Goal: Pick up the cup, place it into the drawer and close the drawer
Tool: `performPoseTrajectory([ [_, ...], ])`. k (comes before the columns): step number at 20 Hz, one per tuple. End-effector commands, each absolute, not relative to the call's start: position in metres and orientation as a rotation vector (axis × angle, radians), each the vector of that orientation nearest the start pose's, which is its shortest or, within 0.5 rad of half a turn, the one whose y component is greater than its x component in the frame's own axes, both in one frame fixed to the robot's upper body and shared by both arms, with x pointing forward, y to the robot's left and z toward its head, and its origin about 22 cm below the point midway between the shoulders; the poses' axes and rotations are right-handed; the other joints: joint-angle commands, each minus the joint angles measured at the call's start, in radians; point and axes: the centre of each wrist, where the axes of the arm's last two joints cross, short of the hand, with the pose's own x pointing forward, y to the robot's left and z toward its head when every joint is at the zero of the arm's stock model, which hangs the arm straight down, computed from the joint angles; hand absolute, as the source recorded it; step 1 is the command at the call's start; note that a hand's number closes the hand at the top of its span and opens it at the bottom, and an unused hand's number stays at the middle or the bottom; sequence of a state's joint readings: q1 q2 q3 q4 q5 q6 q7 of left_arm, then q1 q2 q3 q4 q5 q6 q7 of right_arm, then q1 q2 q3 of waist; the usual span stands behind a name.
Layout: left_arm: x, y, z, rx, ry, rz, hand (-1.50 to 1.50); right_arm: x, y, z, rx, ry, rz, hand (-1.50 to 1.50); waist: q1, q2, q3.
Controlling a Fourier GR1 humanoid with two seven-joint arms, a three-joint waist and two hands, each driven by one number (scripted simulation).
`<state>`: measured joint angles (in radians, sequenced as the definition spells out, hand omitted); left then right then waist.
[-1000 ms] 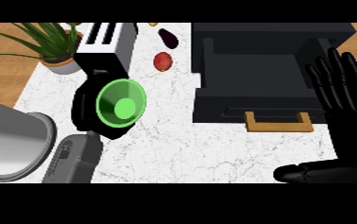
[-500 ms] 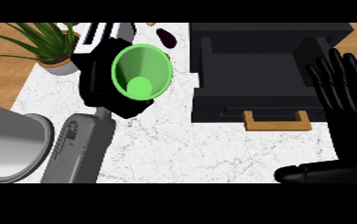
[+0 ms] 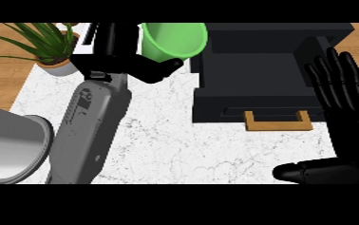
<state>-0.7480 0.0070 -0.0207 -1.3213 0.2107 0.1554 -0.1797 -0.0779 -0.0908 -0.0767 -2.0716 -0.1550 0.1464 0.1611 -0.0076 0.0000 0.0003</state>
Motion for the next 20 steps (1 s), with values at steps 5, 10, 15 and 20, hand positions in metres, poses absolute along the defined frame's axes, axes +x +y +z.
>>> performPoseTrajectory([
  [5, 0.396, 0.095, 0.184, -0.301, -2.072, -0.071, 1.50, 0.210, -0.247, 0.132, 0.120, -1.994, 0.137, -1.50, -0.004, 0.001, 0.000],
  [10, 0.406, 0.059, 0.180, -0.262, -2.046, -0.107, 1.50, 0.240, -0.247, 0.138, 0.117, -1.981, 0.143, -1.50, -0.008, 0.004, 0.000],
  [15, 0.417, 0.046, 0.164, -0.233, -2.009, -0.093, 1.50, 0.216, -0.254, 0.129, 0.139, -1.983, 0.123, -1.50, -0.024, 0.004, 0.000],
  [20, 0.425, 0.027, 0.174, -0.210, -1.989, -0.116, 1.50, 0.227, -0.256, 0.140, 0.158, -2.010, 0.145, -1.50, -0.031, 0.006, 0.000],
])
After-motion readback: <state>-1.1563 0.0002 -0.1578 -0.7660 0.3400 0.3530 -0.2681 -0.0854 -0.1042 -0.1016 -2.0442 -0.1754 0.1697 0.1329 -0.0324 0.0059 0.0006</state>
